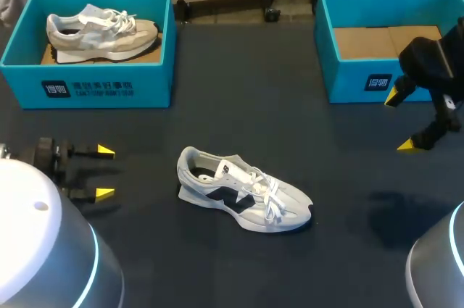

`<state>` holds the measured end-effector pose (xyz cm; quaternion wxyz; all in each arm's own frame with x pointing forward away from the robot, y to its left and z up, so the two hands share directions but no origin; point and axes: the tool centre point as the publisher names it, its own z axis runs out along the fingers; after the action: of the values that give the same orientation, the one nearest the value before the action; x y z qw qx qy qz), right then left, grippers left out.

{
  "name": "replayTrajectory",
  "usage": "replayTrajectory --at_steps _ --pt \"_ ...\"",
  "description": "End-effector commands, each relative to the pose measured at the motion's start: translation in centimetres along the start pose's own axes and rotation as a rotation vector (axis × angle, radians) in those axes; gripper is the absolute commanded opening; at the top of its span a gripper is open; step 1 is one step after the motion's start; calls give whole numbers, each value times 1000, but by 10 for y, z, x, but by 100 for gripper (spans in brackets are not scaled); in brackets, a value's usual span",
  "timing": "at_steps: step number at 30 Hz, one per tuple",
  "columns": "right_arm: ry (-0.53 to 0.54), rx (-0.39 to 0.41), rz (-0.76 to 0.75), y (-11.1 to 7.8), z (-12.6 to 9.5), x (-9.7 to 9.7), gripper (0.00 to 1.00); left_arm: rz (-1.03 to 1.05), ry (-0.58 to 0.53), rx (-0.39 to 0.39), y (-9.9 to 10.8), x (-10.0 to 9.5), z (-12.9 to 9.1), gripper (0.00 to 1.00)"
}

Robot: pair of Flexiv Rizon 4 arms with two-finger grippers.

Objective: Take the shoe out of the shoebox, open the shoe tongue, remove and reinsert the insole, then place the shoe into the shoebox

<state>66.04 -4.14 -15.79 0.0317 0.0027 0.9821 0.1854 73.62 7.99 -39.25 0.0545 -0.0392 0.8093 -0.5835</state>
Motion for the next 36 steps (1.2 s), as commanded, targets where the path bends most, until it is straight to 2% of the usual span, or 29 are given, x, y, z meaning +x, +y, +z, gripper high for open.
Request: replayTrajectory --at_steps 1,9,17,36 --pt "5 3 0 1 1 -2 100 1 -2 -2 -1 1 0 100" --pt "5 3 0 1 1 -2 100 12 64 -2 -9 -4 24 100" --pt "5 3 0 1 1 -2 100 80 134 -44 -16 -9 47 100" --pt "5 3 0 1 1 -2 100 154 262 -88 -29 -9 96 100"
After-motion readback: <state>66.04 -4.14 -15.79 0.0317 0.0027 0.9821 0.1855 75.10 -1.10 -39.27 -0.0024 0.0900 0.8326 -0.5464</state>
